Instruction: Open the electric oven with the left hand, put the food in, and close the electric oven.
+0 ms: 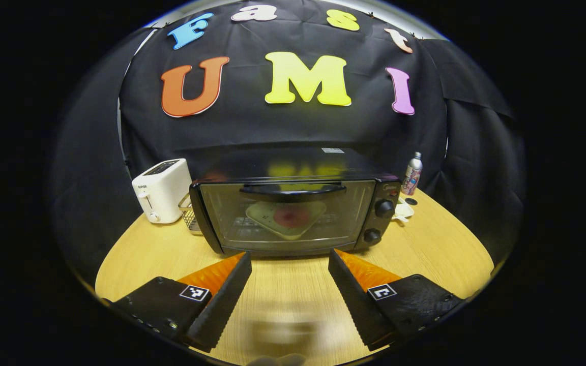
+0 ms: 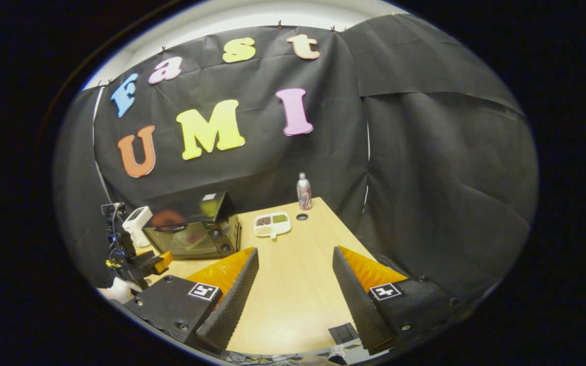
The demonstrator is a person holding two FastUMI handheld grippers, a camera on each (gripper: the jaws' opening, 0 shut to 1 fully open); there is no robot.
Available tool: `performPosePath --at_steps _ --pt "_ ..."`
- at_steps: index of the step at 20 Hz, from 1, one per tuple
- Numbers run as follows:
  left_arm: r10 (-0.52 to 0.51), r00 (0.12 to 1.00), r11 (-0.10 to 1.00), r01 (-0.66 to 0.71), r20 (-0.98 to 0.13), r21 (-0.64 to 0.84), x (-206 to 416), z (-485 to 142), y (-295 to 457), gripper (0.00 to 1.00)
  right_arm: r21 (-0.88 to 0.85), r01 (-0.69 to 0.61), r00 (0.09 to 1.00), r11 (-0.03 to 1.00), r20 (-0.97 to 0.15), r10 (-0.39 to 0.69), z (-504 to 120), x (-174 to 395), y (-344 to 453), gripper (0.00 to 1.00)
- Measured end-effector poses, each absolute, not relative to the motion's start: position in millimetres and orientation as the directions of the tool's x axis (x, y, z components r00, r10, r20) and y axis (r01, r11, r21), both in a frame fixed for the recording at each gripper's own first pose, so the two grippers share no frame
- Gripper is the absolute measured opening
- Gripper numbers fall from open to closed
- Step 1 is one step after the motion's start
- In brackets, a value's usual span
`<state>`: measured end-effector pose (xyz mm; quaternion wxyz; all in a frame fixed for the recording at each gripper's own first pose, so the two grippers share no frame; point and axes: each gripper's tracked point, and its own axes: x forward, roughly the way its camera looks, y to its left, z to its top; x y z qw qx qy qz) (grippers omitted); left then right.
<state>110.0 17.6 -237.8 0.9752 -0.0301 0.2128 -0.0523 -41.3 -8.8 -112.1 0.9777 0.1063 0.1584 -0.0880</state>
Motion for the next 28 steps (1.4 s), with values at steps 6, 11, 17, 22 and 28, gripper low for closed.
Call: performPosePath --at_steps 6,11,17,22,28 --pt "-0.148 0.953 0.989 0.137 -0.263 -0.059 61.9 -146.9 4.8 0.97 0.160 0.131 0.956 0.979 -0.282 -0.082 -92.2 -51.8 5.1 0.92" --pt "-0.122 0.989 0.993 0.121 -0.080 -0.010 -6.8 -40.1 -7.9 0.97 0.128 0.040 0.985 0.991 -0.174 -0.017 -40.0 -78.6 -4.9 0.92" --pt "-0.038 0.997 0.996 0.043 0.060 -0.083 -105.3 44.9 -24.2 0.96 0.086 -0.023 0.999 0.996 -0.026 0.026 11.8 -125.7 -34.8 0.96" --pt "0.028 0.994 0.998 -0.021 0.110 -0.060 -165.9 67.3 -34.1 0.96 0.045 -0.058 0.998 0.997 0.035 0.057 14.7 -151.4 -48.7 0.96" --pt "0.079 0.994 0.995 -0.075 0.076 -0.060 -202.1 53.1 -34.1 0.96 0.056 -0.105 0.994 0.993 0.043 0.102 2.9 -165.7 -45.5 0.96"
